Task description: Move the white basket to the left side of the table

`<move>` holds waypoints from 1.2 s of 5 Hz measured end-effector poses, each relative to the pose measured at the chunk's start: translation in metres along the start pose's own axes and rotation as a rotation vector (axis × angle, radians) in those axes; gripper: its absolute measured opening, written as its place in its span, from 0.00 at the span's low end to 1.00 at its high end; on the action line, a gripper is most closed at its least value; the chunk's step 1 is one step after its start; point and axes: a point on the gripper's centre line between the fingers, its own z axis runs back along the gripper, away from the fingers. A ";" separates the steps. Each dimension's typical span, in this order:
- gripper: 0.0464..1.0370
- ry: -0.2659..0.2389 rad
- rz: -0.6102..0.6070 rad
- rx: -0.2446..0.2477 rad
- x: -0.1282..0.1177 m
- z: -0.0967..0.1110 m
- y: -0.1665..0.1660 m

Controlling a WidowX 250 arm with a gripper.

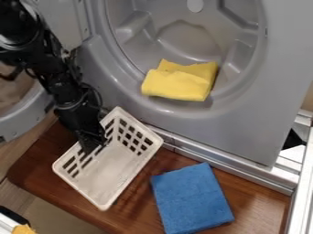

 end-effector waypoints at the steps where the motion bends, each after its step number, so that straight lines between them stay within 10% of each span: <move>1: 0.09 -0.017 0.019 -0.039 -0.002 -0.002 0.002; 4: 0.90 0.033 0.038 0.047 -0.007 0.019 -0.008; 6: 0.97 0.041 0.001 0.154 -0.006 0.049 -0.018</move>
